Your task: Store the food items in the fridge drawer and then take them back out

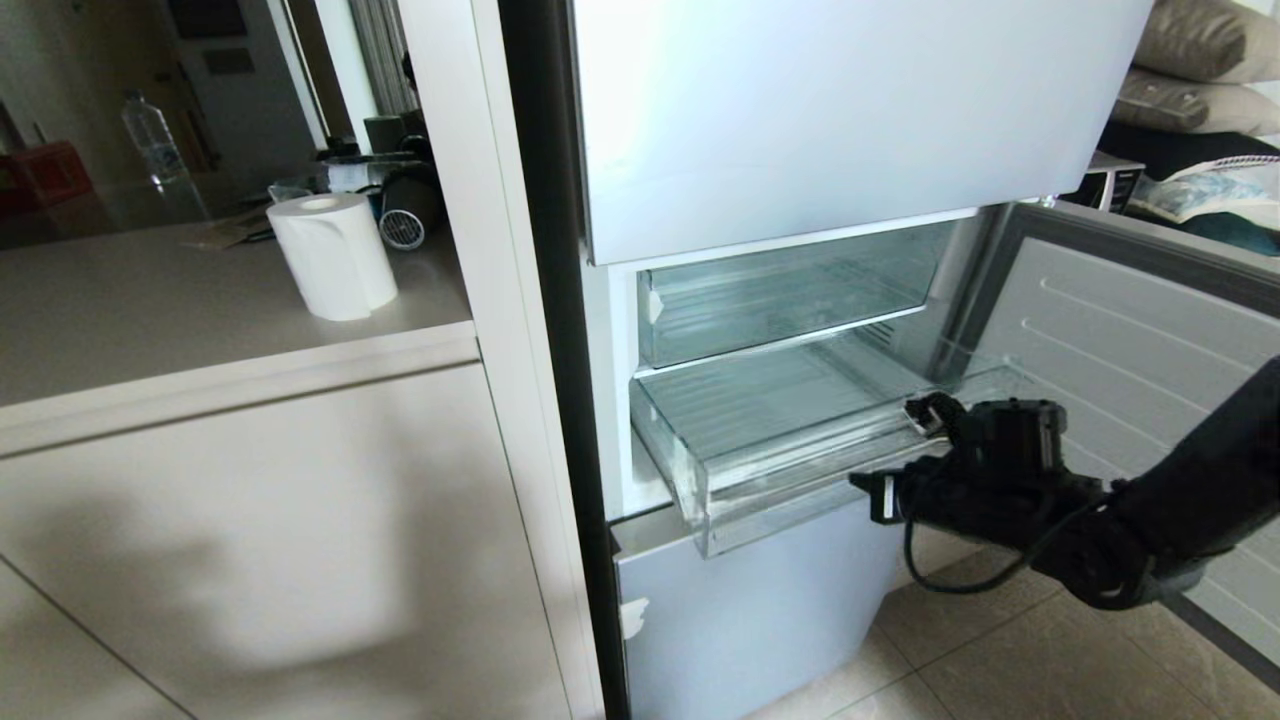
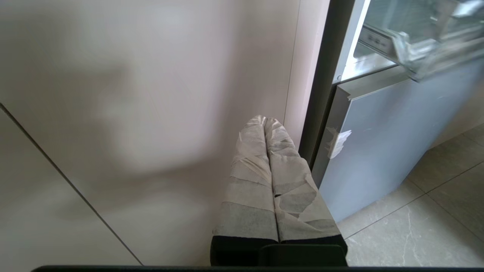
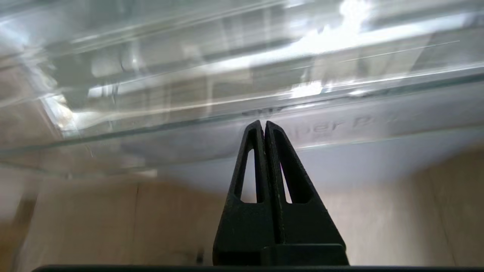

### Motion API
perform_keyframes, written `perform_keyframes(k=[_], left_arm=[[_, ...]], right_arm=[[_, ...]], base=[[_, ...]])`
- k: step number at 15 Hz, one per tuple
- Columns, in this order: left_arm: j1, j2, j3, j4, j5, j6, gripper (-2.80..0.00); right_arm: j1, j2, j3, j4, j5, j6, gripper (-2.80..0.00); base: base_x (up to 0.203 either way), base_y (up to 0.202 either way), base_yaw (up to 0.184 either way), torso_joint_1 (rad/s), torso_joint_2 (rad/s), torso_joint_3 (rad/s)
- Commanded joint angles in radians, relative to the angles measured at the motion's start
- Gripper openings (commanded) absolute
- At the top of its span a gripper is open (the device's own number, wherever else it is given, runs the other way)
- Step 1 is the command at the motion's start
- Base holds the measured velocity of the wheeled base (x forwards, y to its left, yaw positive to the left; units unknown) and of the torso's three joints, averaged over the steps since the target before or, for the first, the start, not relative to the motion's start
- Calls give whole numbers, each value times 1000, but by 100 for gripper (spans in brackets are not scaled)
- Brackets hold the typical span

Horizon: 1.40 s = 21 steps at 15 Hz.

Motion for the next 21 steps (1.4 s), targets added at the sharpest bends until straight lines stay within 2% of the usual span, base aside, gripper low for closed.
perform_keyframes(k=[1, 6, 10, 13, 17, 21], left_arm=[[0, 2, 0, 0, 0, 0, -280], [0, 2, 0, 0, 0, 0, -280], [0, 2, 0, 0, 0, 0, -280], [0, 2, 0, 0, 0, 0, -280], [0, 2, 0, 0, 0, 0, -280], [0, 2, 0, 0, 0, 0, -280]], right_arm=[[51, 124, -124, -37, -82, 11, -280], [126, 268, -322, -58, -177, 20, -280], [139, 339, -454, -59, -203, 61, -280], [149, 419, -582, -60, -281, 74, -280], [168, 381, -535, -129, -333, 82, -280], [191, 142, -276, -137, -333, 104, -280]], base=[[0, 0, 0, 0, 0, 0], [0, 0, 0, 0, 0, 0], [0, 0, 0, 0, 0, 0], [0, 0, 0, 0, 0, 0], [0, 0, 0, 0, 0, 0], [0, 0, 0, 0, 0, 0]])
